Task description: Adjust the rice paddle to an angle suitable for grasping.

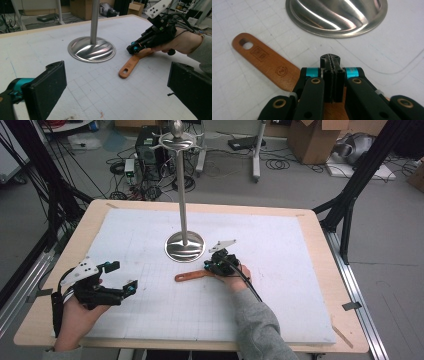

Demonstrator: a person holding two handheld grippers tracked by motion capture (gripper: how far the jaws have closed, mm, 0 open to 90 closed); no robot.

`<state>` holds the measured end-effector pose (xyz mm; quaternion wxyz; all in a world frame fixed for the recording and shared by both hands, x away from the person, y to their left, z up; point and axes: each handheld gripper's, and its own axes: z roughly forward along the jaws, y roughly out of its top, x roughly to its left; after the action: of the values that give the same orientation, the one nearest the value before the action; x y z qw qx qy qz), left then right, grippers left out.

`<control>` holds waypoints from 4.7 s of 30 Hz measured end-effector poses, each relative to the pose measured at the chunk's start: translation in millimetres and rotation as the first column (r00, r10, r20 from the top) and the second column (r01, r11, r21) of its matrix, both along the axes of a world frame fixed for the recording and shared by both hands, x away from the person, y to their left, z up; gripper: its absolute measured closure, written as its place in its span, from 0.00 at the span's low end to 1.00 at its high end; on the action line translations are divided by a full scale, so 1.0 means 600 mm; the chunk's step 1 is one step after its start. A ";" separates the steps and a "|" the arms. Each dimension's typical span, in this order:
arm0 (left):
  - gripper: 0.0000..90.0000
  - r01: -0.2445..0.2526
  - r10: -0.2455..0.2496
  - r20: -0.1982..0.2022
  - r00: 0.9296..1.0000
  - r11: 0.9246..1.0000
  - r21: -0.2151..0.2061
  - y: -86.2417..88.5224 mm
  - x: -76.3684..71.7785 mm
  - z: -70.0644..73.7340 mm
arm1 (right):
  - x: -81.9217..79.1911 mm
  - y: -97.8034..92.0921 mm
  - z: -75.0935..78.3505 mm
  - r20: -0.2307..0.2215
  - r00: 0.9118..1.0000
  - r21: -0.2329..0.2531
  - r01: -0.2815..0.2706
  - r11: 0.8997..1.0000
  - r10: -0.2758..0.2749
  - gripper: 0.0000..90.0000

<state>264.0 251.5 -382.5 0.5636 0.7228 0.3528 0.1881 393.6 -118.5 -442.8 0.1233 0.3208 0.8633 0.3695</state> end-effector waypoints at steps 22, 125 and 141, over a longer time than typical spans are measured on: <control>0.03 0.024 -0.024 -0.005 1.000 1.000 0.005 -0.015 0.009 -0.002 | -0.024 -0.076 -0.001 -0.016 0.999 0.020 0.030 0.999 -0.030 1.00; 0.03 0.053 -0.053 -0.019 0.998 0.998 0.031 -0.041 0.019 -0.010 | -0.125 -0.134 0.000 0.001 0.999 0.008 -0.055 0.998 0.055 1.00; 0.03 0.033 -0.033 -0.008 0.999 0.999 0.026 -0.026 0.000 -0.007 | -0.068 -0.126 0.002 -0.006 1.000 0.007 -0.006 1.000 0.006 1.00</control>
<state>264.2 236.2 -386.9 0.5560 0.7364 0.3405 0.1805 352.7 -194.3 -441.8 0.1184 0.3197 0.8633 0.3721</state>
